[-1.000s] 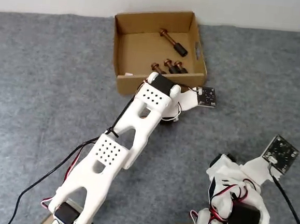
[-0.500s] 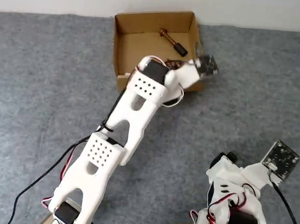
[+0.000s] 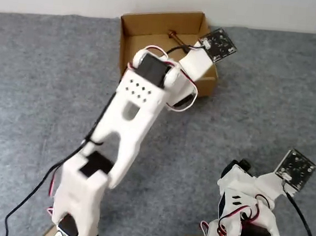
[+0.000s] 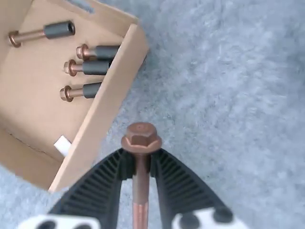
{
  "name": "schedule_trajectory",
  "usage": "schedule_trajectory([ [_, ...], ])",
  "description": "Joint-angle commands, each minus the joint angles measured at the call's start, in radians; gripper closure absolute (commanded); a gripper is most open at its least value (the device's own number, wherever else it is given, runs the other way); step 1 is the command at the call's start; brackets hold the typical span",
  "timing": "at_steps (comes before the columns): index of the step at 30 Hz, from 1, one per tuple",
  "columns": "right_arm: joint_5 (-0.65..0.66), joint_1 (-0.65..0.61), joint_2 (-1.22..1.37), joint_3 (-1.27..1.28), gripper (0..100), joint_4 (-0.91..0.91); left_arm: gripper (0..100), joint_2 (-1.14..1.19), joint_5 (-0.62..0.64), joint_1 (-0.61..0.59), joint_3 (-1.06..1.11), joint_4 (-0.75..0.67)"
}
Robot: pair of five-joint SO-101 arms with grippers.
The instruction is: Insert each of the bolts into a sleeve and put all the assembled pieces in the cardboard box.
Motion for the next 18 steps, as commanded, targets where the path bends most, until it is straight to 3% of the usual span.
schedule_trajectory([
  [1,0.015,-0.013,-0.004,-0.015,99.1,-0.007,100,-0.236,0.051,0.006,0.081,0.015],
  [10,0.015,-0.168,-0.005,-0.023,99.1,-0.008,100,-0.486,0.298,-0.057,0.174,-0.008],
  [18,0.046,-0.328,-0.005,-0.035,99.1,-0.016,100,-0.674,0.388,-0.12,0.318,-0.006],
])
